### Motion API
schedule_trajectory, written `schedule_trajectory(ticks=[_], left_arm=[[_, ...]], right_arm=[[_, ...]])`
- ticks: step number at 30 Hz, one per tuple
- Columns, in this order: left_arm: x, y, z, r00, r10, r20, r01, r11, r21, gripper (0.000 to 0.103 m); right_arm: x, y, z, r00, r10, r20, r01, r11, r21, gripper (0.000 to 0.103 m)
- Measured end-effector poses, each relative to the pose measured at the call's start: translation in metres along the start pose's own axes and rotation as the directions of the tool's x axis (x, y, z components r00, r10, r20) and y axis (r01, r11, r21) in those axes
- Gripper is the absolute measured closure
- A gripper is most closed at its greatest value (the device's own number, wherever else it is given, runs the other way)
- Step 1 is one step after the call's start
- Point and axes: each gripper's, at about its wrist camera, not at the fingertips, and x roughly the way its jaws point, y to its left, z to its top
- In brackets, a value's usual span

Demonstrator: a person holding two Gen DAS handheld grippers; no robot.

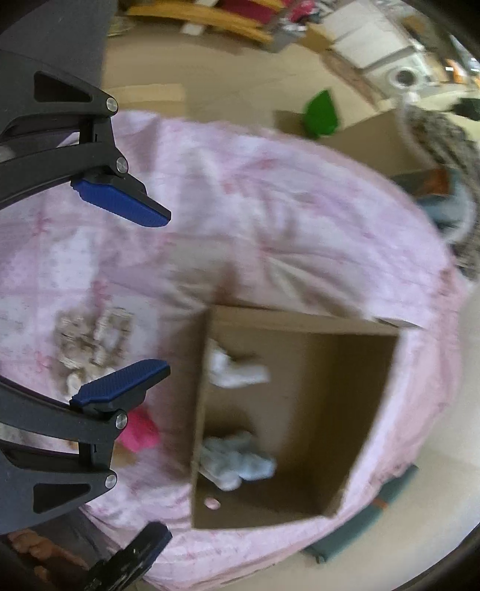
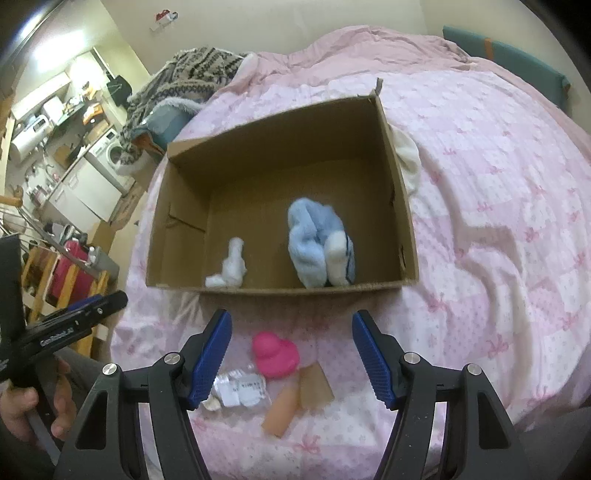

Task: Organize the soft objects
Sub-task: 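Grasp the beige lace scrunchie with the left gripper while the right gripper grasps the tan item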

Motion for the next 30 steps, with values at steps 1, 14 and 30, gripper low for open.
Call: schedule_trajectory(ticks=[1, 14, 30], left_arm=[[0.008, 0.002, -0.002, 0.999, -0.011, -0.040, 0.010, 1.000, -0.017, 0.031], [0.076, -0.003, -0.035, 0.926, -0.133, -0.353, 0.099, 0.989, -0.111, 0.031], [0.097, -0.023, -0.030, 0.944, 0.006, -0.331, -0.011, 1.000, -0.014, 0.097]], right_arm=[[0.001, -0.001, -0.001, 1.000, -0.005, -0.006, 0.005, 1.000, 0.003, 0.032], [0.019, -0.020, -0.005, 0.997, -0.031, -0.072, 0.036, 0.996, 0.076, 0.032], [0.023, -0.019, -0.003, 0.997, -0.022, -0.078, 0.028, 0.996, 0.085, 0.032]])
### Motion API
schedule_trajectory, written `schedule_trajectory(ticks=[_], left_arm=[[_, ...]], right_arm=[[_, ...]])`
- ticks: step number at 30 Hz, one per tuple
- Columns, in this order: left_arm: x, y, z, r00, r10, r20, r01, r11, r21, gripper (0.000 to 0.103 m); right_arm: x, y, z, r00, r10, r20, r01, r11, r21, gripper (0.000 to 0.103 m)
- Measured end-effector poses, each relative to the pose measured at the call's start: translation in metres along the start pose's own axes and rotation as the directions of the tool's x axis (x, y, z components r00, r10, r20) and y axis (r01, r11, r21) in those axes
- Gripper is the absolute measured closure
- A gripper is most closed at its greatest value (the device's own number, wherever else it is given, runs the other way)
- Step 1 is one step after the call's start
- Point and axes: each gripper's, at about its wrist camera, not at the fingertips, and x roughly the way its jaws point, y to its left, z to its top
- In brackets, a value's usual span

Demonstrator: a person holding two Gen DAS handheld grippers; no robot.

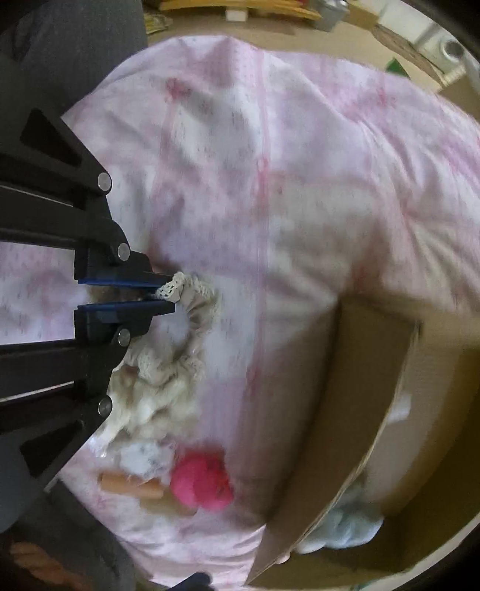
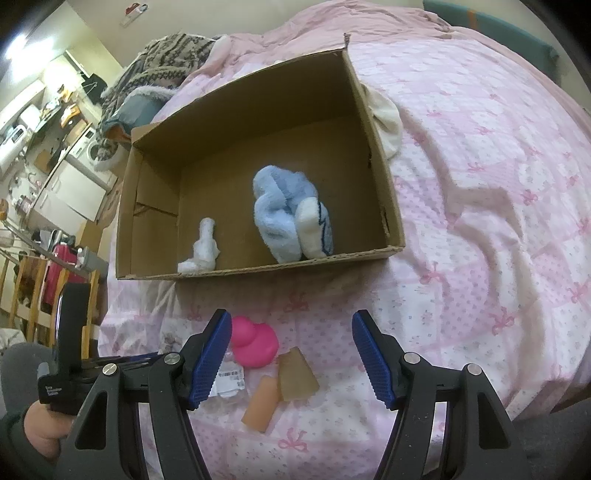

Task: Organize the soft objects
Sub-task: 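Grasp the beige lace scrunchie with the left gripper while the right gripper grasps the tan item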

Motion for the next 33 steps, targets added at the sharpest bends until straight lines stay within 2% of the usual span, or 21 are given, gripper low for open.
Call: schedule_trajectory(ticks=[3, 7, 10, 11, 13, 14, 19, 21, 26, 28, 30, 31, 33], left_arm=[[-0.004, 0.010, 0.003, 1.000, -0.023, 0.005, 0.023, 0.998, -0.052, 0.097], [-0.012, 0.019, 0.001, 0.993, -0.119, 0.011, 0.120, 0.989, -0.086, 0.097], [-0.024, 0.025, -0.002, 0.994, -0.097, 0.048, 0.101, 0.992, -0.075, 0.093], [-0.026, 0.025, -0.003, 0.994, -0.092, 0.055, 0.096, 0.992, -0.079, 0.084], [-0.030, 0.023, -0.006, 0.995, -0.078, 0.069, 0.084, 0.993, -0.079, 0.048], [-0.032, 0.022, -0.007, 0.994, -0.073, 0.080, 0.079, 0.994, -0.080, 0.037], [-0.018, 0.015, -0.003, 0.997, -0.064, 0.054, 0.066, 0.997, -0.045, 0.038], [-0.009, 0.009, -0.003, 0.998, -0.059, 0.033, 0.060, 0.997, -0.039, 0.044], [0.010, -0.008, -0.004, 0.998, -0.052, -0.021, 0.052, 0.999, 0.003, 0.047], [0.012, -0.014, -0.003, 0.999, -0.041, -0.013, 0.041, 0.999, 0.008, 0.055], [0.014, -0.019, -0.002, 0.999, -0.048, -0.017, 0.048, 0.999, 0.017, 0.071], [0.014, -0.019, -0.002, 0.999, -0.046, -0.017, 0.047, 0.999, 0.018, 0.074], [0.015, -0.022, -0.002, 0.998, -0.051, -0.020, 0.052, 0.998, 0.024, 0.082]], right_arm=[[0.000, -0.003, 0.000, 1.000, -0.001, -0.002, 0.001, 1.000, 0.010, 0.032], [0.000, -0.005, 0.000, 1.000, -0.003, -0.009, 0.003, 1.000, 0.017, 0.032], [-0.001, -0.005, -0.001, 1.000, -0.008, -0.008, 0.008, 1.000, 0.014, 0.032], [-0.001, -0.005, -0.001, 1.000, -0.009, -0.010, 0.009, 1.000, 0.014, 0.032], [0.000, -0.005, -0.001, 1.000, -0.012, -0.013, 0.012, 1.000, 0.013, 0.032], [0.000, -0.005, -0.001, 1.000, -0.012, -0.013, 0.012, 1.000, 0.013, 0.032], [0.002, -0.002, -0.001, 1.000, -0.015, -0.018, 0.015, 1.000, 0.005, 0.032], [0.003, -0.002, -0.001, 1.000, -0.016, -0.019, 0.016, 1.000, 0.002, 0.032], [0.008, -0.007, -0.001, 0.999, -0.017, -0.047, 0.018, 1.000, 0.023, 0.032], [0.018, -0.013, -0.003, 0.994, -0.010, -0.105, 0.015, 0.999, 0.050, 0.032], [0.037, -0.019, -0.009, 0.975, 0.053, -0.215, -0.033, 0.995, 0.095, 0.032], [0.046, -0.020, -0.013, 0.963, 0.068, -0.259, -0.041, 0.993, 0.108, 0.033], [0.057, -0.018, -0.017, 0.946, 0.074, -0.315, -0.044, 0.994, 0.100, 0.050]])
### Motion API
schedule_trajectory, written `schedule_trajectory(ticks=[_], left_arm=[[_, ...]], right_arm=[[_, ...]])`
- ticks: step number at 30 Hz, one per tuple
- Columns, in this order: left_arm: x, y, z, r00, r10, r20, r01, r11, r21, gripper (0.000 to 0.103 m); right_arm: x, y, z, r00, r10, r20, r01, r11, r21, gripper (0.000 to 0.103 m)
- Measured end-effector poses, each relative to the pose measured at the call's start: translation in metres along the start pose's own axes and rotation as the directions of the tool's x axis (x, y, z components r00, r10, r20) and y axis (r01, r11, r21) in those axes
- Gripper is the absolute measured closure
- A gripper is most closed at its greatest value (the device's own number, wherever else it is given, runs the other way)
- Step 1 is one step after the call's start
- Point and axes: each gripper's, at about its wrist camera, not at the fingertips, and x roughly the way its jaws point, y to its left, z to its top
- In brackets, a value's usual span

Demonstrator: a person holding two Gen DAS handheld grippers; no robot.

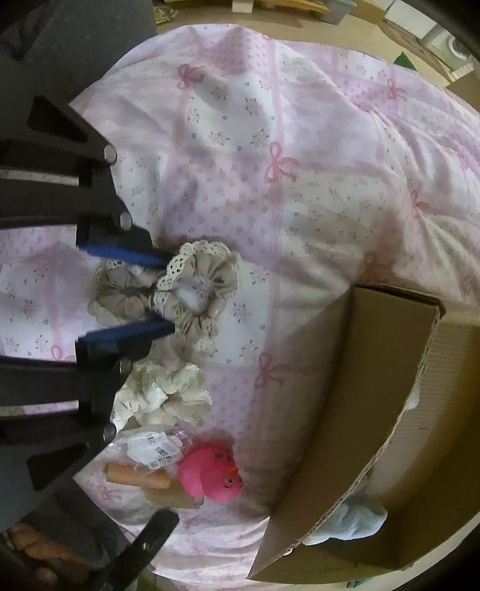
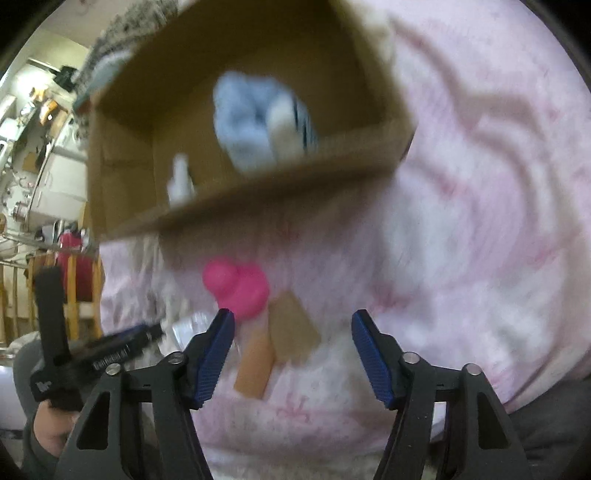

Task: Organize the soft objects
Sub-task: 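Grasp the beige lace scrunchie with the left gripper while the right gripper grasps the tan item, then carry the scrunchie into the box and open the left gripper while the right gripper drops the tan item inside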

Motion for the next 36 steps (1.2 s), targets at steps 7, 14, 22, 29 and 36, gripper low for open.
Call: schedule_trajectory(ticks=[7, 14, 22, 29, 36], left_arm=[[-0.017, 0.005, 0.001, 0.999, 0.003, 0.044, -0.004, 1.000, 0.017, 0.087], [-0.043, 0.016, 0.006, 0.993, 0.011, 0.121, -0.011, 1.000, -0.001, 0.088], [-0.065, 0.029, 0.004, 0.981, 0.028, 0.190, -0.025, 1.000, -0.018, 0.088], [-0.072, 0.027, -0.002, 0.967, 0.045, 0.251, -0.046, 0.999, -0.002, 0.088], [-0.102, 0.024, -0.008, 0.928, 0.037, 0.371, -0.044, 0.999, 0.011, 0.088]], right_arm=[[0.017, 0.004, 0.002, 0.998, -0.045, -0.036, 0.044, 0.998, -0.046, 0.072], [-0.003, 0.010, 0.000, 0.999, -0.023, 0.042, 0.026, 0.995, -0.092, 0.092], [-0.021, 0.014, -0.002, 0.994, 0.004, 0.109, 0.008, 0.993, -0.116, 0.092], [-0.028, 0.021, -0.004, 0.989, 0.034, 0.144, -0.015, 0.991, -0.132, 0.092], [-0.047, 0.030, -0.007, 0.973, 0.102, 0.205, -0.067, 0.983, -0.168, 0.092]])
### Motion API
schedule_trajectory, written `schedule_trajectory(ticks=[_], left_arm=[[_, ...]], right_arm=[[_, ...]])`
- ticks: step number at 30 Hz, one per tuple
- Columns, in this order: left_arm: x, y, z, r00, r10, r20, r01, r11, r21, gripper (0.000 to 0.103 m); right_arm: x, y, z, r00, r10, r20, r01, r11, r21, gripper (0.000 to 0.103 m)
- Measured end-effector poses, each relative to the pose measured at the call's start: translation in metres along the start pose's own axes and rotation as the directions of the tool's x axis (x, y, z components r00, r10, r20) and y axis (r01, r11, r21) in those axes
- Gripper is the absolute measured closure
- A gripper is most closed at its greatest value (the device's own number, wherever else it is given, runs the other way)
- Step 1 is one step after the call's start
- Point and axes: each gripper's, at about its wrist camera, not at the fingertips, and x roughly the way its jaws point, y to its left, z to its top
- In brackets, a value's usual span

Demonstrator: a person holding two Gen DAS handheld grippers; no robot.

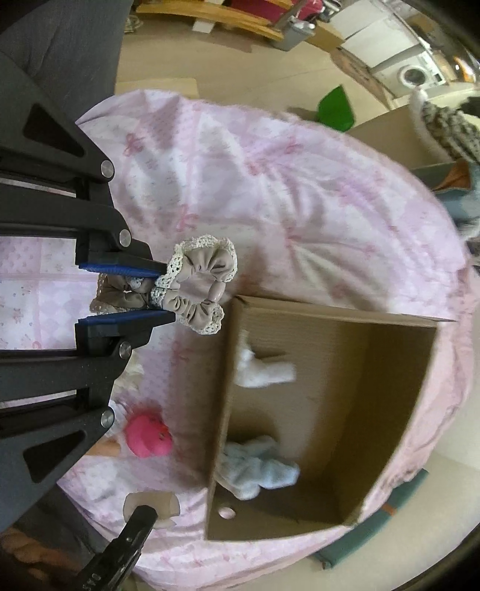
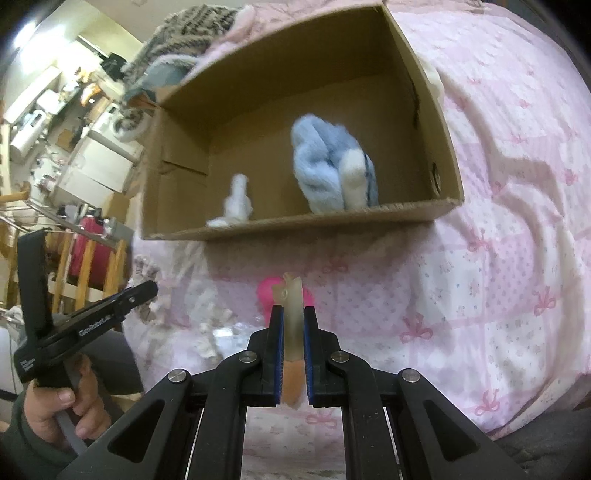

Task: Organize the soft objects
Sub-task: 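Carry the scrunchie into the box and open the left gripper while the right gripper drops the tan item inside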

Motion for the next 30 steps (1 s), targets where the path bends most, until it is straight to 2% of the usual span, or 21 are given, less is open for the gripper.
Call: schedule_trajectory(ticks=[5, 9, 17, 21, 25, 30], left_arm=[[-0.022, -0.001, 0.006, 0.995, -0.019, 0.101, 0.020, 1.000, -0.006, 0.088], [-0.035, -0.002, 0.015, 0.990, -0.031, 0.140, 0.031, 1.000, 0.003, 0.088], [-0.056, -0.013, 0.051, 0.983, -0.077, 0.166, 0.074, 0.997, 0.028, 0.088], [-0.057, -0.030, 0.071, 0.975, -0.107, 0.194, 0.093, 0.993, 0.079, 0.088], [-0.041, -0.043, 0.080, 0.972, -0.130, 0.196, 0.107, 0.986, 0.126, 0.088], [-0.007, -0.050, 0.072, 0.976, -0.117, 0.182, 0.085, 0.981, 0.175, 0.088]], right_arm=[[-0.035, 0.007, 0.007, 0.984, 0.094, 0.150, -0.090, 0.995, -0.033, 0.092], [-0.053, 0.011, 0.011, 0.967, 0.136, 0.215, -0.130, 0.991, -0.043, 0.092], [-0.088, 0.006, 0.041, 0.948, 0.135, 0.290, -0.125, 0.991, -0.053, 0.092], [-0.096, 0.000, 0.059, 0.937, 0.122, 0.326, -0.108, 0.992, -0.060, 0.092], [-0.083, -0.018, 0.066, 0.938, 0.095, 0.334, -0.097, 0.995, -0.010, 0.092], [-0.050, -0.040, 0.065, 0.968, 0.008, 0.252, -0.029, 0.996, 0.079, 0.092]])
